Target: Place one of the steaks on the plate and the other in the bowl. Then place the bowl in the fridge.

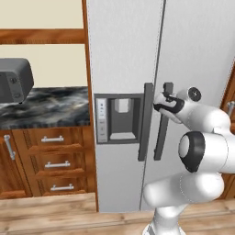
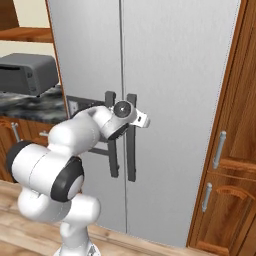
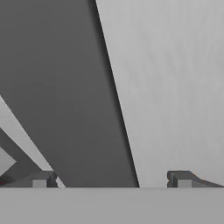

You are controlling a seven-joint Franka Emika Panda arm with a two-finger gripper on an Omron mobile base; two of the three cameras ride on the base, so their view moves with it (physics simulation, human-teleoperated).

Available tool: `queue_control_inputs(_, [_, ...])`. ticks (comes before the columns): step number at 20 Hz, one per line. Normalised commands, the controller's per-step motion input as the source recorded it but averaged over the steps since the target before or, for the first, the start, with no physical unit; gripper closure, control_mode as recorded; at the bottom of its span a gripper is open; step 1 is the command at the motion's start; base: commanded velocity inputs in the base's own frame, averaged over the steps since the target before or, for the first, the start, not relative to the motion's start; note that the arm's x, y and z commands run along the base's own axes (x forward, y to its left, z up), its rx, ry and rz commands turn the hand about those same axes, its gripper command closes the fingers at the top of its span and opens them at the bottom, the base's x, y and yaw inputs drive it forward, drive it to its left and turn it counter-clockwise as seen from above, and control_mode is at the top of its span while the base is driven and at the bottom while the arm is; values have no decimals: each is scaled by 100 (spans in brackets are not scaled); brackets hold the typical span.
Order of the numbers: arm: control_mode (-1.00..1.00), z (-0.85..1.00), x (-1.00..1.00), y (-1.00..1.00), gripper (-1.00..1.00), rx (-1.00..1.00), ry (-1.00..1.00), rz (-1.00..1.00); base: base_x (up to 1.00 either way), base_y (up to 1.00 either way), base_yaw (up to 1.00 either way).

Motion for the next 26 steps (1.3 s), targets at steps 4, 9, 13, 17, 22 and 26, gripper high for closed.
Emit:
queue_control_inputs(4, [-100,-49,78,0,-100,0,-17,0,0,0,0])
queue_control_inputs(9, [-100,-52,91,0,100,0,-14,0,0,0,0])
queue_control_inputs(13, [-100,-4,44,0,100,0,0,0,0,0,0])
queue_control_inputs(17, [-100,0,-2,0,100,0,0,0,0,0,0])
queue_control_inputs(22, [-100,4,-10,0,100,0,4,6,0,0,0])
queue_control_inputs(26, [-100,18,-3,-8,100,0,10,8,0,0,0])
